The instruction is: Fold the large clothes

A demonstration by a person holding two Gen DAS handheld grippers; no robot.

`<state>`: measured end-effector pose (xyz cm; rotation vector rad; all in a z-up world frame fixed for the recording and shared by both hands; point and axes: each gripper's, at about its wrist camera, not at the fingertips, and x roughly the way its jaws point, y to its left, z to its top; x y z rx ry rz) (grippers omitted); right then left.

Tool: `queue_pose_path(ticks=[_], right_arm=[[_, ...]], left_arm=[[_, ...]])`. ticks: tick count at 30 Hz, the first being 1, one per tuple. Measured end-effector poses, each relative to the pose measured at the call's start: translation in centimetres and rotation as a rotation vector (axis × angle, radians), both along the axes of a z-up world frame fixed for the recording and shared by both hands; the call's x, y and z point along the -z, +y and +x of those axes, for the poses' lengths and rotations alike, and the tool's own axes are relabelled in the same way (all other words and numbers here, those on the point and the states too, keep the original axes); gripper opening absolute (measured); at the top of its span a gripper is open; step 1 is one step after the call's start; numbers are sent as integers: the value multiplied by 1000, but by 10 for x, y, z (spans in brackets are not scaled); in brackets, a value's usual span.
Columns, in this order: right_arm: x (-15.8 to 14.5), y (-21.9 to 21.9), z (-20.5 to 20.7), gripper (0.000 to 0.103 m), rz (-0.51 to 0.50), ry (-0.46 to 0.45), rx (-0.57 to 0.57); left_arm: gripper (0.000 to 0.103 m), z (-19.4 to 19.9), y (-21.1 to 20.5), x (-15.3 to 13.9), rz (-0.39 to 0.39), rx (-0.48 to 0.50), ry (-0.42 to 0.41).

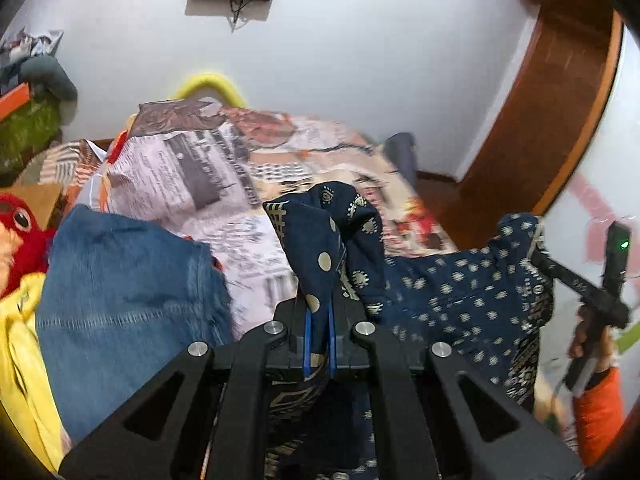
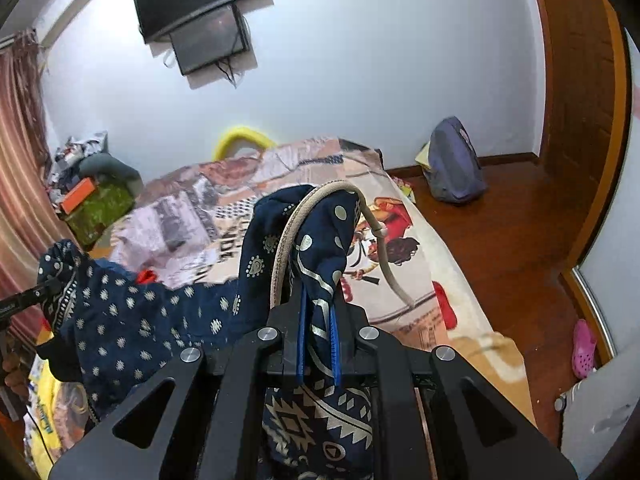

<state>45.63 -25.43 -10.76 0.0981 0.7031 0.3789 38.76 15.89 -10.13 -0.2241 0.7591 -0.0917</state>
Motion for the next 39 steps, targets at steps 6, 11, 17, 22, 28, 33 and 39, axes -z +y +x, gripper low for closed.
queue_pose_path(ticks=[6,11,17,22,28,33,39], right_arm=[[75,21,50,9,-83,151,59],[110,25,69,13,-218,207,82],[102,1,60,15,-130,290,93],[69,-9,28,15,-113,277,66],[18,-7,-14,15,-125,205,28],[-20,-4,-53,15,-139,127,-10],[-53,-5,-102,18,-132,63,-36]], left_arm=[[5,67,10,74,183,-59,157],[8,80,17,102,234,-50,215],[10,71,18,92,186,-72,225],[10,45,5,69,209,-36,219],[12,2,-7,32,185,22,181],[20,-44,-15,-5,204,48,115],[39,-97,-13,-30,205,57,62]])
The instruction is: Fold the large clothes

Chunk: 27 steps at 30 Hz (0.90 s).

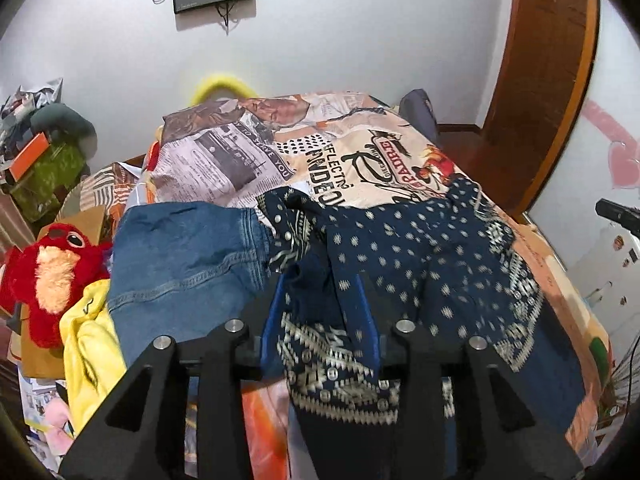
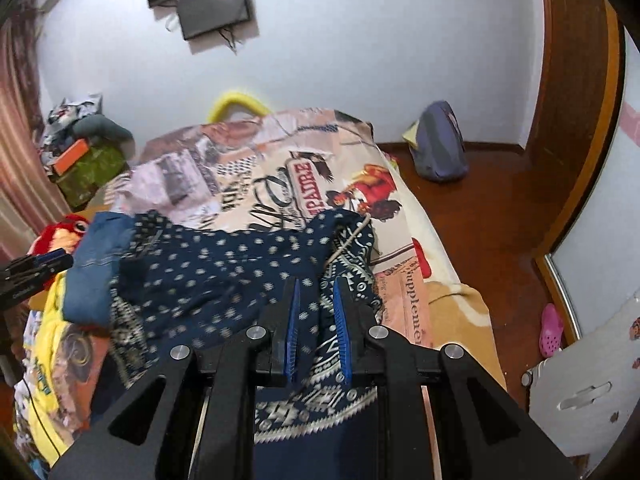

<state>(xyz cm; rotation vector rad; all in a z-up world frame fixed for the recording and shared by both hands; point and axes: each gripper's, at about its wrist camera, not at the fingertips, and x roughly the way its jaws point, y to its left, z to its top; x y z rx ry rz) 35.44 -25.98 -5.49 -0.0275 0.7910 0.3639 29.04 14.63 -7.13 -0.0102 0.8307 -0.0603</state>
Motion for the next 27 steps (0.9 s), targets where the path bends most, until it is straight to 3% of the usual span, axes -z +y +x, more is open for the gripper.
queue_pose_path(ticks=[7,10,15,21,27], right_arm=[[-8,-5,-41,49,-56,-62,19],[-3,-10,-53,59,-74,-65,29],[25,-23,-64,62,-97,10,23],[76,-39,-73,62,-132,142,31],[130,-55,-76,62,-66,300,45]], left_arm=[[60,-50,8,3,-23,-13,15],[69,-68,12,17,-42,-33,62],[70,-90,17,49,-116,-34,147],[70,-110,16,110,-192,-35,294],[70,-119,17,152,-327,-55,393]])
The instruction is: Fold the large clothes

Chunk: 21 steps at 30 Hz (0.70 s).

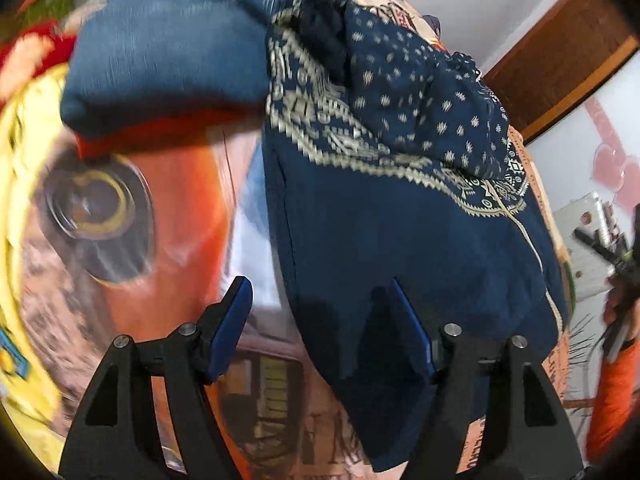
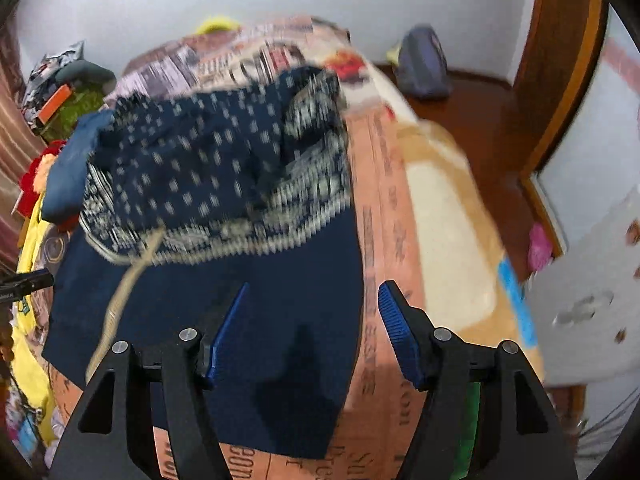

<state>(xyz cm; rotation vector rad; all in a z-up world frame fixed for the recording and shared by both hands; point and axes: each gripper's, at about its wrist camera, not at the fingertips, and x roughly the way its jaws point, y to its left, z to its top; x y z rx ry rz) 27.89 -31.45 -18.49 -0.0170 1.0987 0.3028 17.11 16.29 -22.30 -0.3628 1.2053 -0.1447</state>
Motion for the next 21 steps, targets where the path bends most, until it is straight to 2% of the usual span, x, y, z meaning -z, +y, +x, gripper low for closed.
queue_pose_path(ticks=[6,8,9,10,11,12,13,15,17,21], right_arm=[[45,-11,-1,62,108,140,50],[53,-15,0,62,129,151,73],[55,-18,-1,62,152,146,81],[55,-19,-2,58,168,131,86],[54,-19,-2,55,171,126,84],[54,-16,-2,44,163,125,72],[54,-13,-2,31,156,121,57],[51,-10,-2,17,154,104,36],[45,-10,-2,9,167,81,26],[28,-13,3,7,245,41,36]], left_arm=[[70,-6,-2,23,-141,-35,47],[69,-7,0,27,-183,-48,48],[63,-8,1,27,-198,-49,37],[58,-8,1,27,-211,-44,22],[47,-8,1,26,-223,-40,11],[38,-8,1,25,-231,-41,6],[33,-7,1,24,-237,-43,1],[16,-6,-1,20,-209,-34,-13],[13,-6,-3,14,-181,-23,-27],[10,-4,-3,-7,-145,-11,-86]])
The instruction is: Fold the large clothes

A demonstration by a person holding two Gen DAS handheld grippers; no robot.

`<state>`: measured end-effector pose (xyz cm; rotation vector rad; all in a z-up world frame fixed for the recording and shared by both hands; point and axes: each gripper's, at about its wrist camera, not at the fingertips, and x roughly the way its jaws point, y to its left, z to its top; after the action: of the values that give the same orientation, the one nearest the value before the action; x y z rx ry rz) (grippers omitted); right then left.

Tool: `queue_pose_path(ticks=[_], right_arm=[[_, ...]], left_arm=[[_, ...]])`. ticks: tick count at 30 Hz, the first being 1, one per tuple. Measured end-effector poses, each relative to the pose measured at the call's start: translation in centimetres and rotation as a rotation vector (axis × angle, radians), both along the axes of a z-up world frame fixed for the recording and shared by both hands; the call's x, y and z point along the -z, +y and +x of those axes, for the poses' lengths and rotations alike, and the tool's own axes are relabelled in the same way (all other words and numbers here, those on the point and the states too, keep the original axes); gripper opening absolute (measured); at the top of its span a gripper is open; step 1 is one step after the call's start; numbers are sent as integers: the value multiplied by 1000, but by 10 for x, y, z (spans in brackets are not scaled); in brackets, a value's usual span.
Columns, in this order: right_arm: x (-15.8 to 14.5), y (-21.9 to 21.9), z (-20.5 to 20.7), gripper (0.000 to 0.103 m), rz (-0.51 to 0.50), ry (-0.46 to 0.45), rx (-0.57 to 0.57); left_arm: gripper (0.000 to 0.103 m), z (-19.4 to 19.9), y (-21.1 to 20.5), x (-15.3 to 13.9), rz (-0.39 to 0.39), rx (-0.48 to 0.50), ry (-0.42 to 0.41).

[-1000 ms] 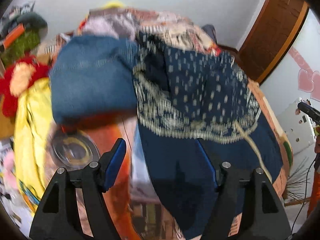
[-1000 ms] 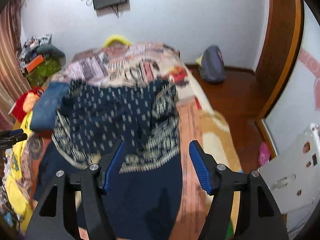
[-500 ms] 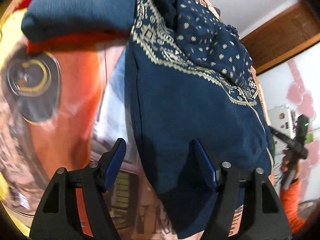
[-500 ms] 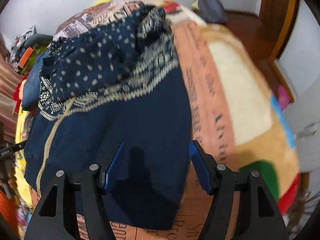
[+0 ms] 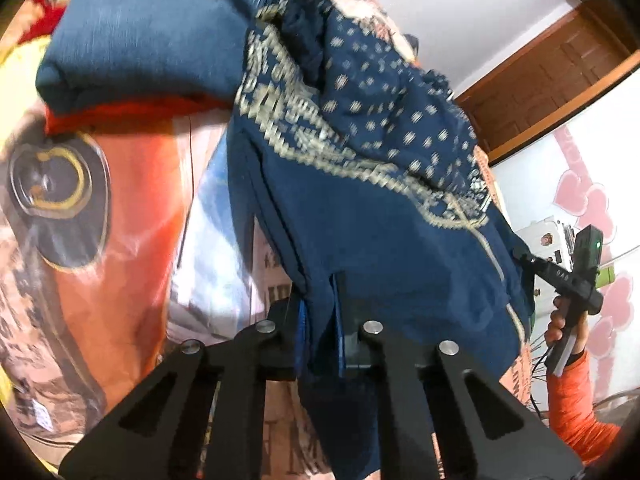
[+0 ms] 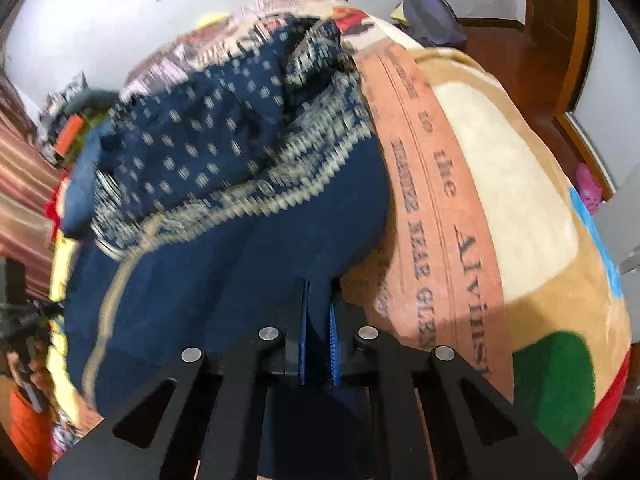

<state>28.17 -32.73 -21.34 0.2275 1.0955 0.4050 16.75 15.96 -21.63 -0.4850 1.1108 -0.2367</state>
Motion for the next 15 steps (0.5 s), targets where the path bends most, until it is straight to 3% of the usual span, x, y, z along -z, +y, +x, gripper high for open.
queue_pose_path(ticks=[9,13,15], right_arm=[[-58,13,30,6,110,-157,-30],[-83,23,56,6,119,-218,-51],[-94,31,73,6,119,-251,-57]], left_arm=[[9,28,12,-66,-13,-12,-165],[9,63,15,-91,14,-18,-247],[9,83,16,-103,71,-22,-288]])
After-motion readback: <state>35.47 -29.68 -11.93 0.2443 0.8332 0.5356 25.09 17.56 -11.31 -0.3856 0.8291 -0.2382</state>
